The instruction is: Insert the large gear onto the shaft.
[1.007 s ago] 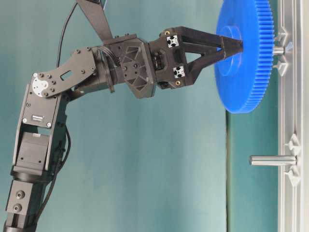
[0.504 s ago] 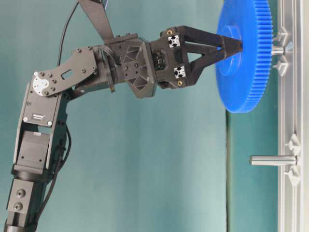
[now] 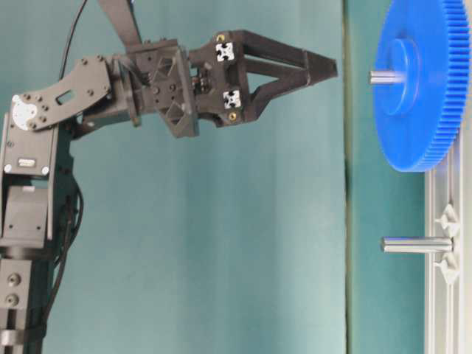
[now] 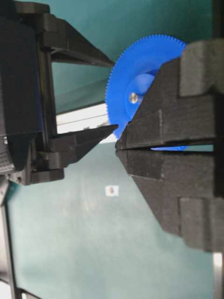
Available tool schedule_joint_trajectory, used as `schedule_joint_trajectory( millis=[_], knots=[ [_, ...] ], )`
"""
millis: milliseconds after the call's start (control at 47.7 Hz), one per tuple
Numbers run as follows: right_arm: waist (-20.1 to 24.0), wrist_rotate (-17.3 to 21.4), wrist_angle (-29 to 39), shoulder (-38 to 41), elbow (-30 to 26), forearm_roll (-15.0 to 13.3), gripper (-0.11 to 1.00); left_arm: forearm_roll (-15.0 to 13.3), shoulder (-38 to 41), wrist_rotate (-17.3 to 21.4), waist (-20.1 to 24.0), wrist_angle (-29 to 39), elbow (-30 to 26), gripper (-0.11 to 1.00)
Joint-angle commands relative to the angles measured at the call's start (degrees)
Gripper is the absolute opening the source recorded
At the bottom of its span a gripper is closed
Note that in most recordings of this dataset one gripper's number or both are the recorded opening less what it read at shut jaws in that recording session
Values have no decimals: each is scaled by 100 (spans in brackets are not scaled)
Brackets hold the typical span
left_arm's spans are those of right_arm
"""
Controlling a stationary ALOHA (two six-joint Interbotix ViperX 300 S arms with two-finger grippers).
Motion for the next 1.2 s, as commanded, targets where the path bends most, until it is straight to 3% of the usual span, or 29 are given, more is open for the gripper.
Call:
schedule_joint_trajectory(
  millis=[0,1175],
  knots=[
    [-9,53,-35,35,-53,9,0,-9,-132,18,-18,26,-202,94],
    [-9,53,-26,26,-62,9,0,-9,-378,-70,-18,88,-211,94]
  ],
)
